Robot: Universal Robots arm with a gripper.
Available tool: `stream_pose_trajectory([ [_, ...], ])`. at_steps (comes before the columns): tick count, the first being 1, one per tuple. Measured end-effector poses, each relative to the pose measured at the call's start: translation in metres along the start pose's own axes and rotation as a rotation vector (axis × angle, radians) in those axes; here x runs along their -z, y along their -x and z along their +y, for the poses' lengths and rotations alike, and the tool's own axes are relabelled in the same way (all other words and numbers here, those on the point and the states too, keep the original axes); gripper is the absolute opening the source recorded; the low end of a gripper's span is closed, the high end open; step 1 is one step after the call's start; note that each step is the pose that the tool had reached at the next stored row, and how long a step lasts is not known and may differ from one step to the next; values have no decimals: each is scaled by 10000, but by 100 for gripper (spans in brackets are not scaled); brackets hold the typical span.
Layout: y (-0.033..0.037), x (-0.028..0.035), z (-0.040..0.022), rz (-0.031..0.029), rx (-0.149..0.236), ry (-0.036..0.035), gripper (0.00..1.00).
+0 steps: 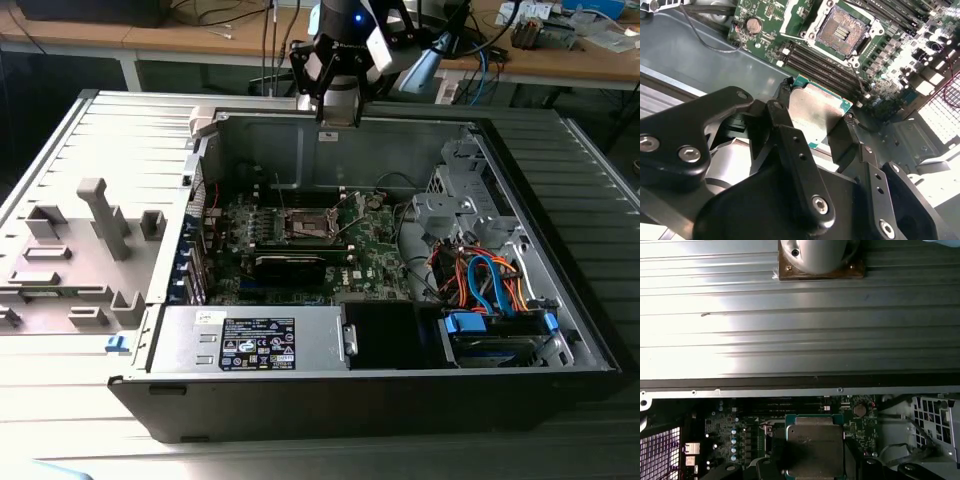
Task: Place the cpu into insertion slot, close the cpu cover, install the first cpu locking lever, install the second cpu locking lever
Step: 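Place the cpu into insertion slot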
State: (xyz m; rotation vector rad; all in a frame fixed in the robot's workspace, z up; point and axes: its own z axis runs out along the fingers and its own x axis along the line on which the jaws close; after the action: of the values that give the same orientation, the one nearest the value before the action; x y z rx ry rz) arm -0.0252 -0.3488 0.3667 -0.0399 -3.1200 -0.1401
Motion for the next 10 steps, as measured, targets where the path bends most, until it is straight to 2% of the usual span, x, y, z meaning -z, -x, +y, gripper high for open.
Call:
stream_pose_trajectory([
  [10,-1,-15,-34,1,0,0,55],
])
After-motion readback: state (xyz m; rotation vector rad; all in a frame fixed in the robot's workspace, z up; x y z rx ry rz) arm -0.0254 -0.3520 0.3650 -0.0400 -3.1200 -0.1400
